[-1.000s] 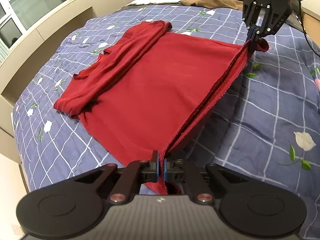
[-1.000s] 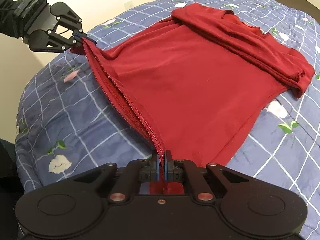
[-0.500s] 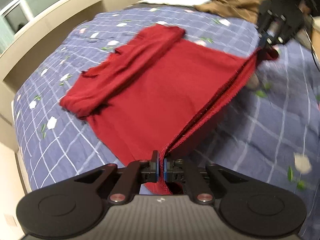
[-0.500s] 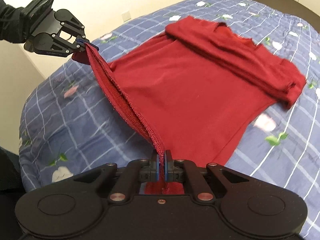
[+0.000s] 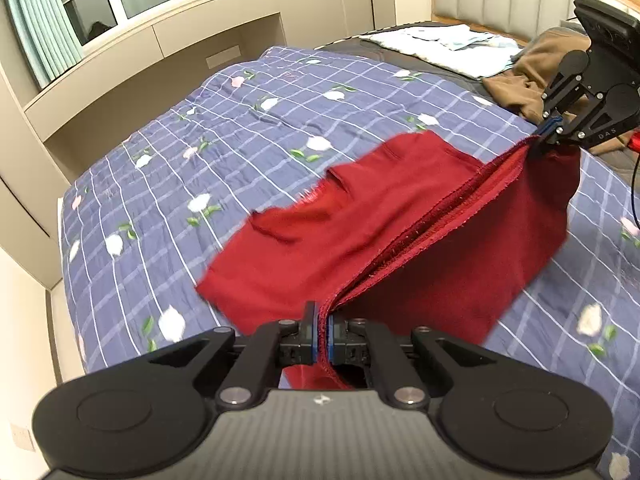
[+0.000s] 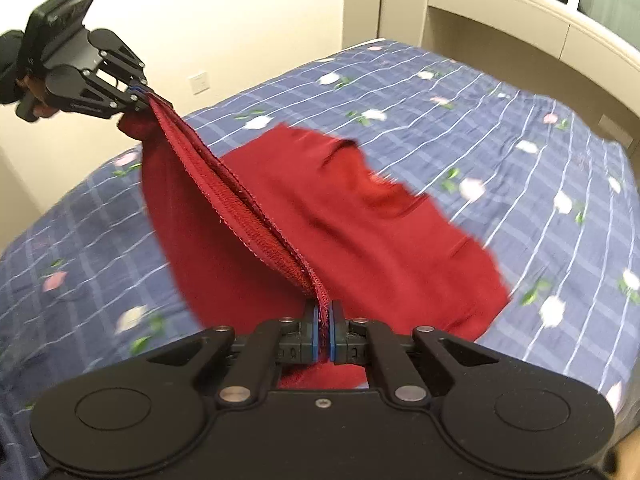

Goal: Fold small clothes
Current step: 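Carry the held side edge with both grippers across and lay it down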

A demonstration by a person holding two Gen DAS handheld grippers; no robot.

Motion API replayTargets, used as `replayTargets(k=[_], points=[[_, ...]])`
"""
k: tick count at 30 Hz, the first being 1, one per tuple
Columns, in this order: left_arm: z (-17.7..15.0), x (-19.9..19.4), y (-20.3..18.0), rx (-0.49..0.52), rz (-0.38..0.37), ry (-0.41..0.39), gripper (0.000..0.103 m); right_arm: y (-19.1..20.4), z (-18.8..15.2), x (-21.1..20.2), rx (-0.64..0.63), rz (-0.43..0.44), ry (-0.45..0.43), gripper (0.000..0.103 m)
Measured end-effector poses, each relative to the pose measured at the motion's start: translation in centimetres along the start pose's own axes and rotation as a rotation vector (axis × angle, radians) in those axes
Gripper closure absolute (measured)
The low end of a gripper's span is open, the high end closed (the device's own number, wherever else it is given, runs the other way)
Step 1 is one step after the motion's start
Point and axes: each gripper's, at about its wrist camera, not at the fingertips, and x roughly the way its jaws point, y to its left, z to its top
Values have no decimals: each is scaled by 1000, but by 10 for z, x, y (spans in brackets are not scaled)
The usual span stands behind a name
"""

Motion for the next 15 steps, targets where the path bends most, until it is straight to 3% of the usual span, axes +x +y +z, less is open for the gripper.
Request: replayTargets(k=[6,15], points=[[39,52,39,-30,17,77,100,-51,32,44,-23,-38,18,99],[59,131,85,-159,26,141,99,-107,59,112,16,-56,68,99]])
